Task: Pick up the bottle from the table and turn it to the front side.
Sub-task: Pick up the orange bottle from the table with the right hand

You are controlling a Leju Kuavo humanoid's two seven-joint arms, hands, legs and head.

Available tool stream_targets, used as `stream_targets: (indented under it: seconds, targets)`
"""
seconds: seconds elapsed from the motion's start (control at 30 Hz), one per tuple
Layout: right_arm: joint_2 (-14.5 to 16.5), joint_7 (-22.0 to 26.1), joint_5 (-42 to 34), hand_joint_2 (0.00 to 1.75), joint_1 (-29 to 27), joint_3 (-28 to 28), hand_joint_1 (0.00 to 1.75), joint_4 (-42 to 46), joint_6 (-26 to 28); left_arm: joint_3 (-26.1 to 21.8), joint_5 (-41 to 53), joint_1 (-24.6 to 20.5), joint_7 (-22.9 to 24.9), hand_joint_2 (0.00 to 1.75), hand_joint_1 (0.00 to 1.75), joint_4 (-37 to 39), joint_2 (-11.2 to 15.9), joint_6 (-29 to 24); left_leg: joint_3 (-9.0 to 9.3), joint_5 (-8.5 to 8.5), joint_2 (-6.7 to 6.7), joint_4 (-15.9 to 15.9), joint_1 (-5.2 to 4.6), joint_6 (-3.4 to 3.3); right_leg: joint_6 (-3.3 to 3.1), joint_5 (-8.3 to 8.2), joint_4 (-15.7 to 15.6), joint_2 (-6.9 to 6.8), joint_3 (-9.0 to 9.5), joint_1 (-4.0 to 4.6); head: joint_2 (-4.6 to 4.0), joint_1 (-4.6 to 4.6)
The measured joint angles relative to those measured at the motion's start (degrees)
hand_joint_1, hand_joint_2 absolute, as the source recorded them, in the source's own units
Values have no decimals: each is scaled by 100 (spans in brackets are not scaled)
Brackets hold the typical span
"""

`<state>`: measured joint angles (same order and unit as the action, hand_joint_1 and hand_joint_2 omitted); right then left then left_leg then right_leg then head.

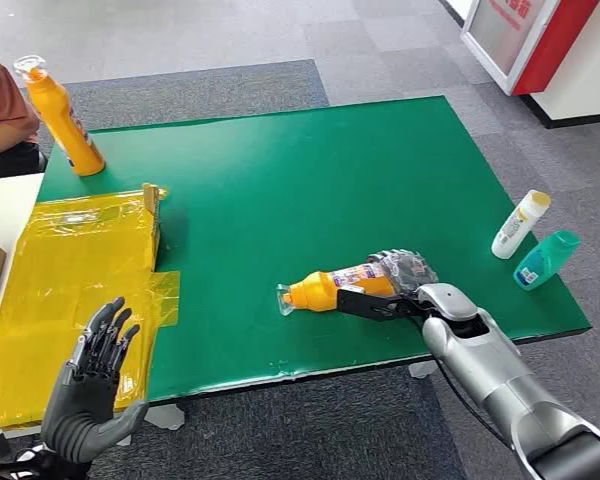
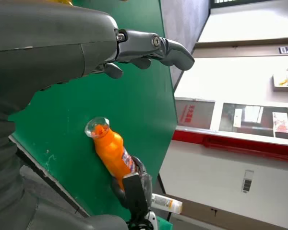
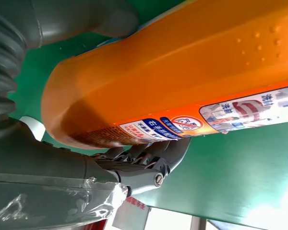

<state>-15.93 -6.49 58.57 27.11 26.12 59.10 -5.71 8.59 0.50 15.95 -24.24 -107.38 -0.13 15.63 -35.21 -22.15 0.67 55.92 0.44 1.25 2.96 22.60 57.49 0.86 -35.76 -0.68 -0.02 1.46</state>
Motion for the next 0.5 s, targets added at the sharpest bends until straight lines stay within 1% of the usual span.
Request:
stream_targets:
  seconds: [0.33, 0.5]
  targets:
    - [-5, 18, -72, 175, -10, 22, 175, 5, 14, 2, 0, 12, -1, 175, 0, 0, 3, -5, 1, 1, 0, 0, 0, 1, 0, 0, 0, 0, 1, 0, 0, 0]
    - [-22, 167, -552, 175, -118, -50, 175, 143, 35, 2, -8, 28, -42, 175, 0, 0, 10, -28, 1, 0, 0, 0, 0, 1, 0, 0, 0, 0, 1, 0, 0, 1]
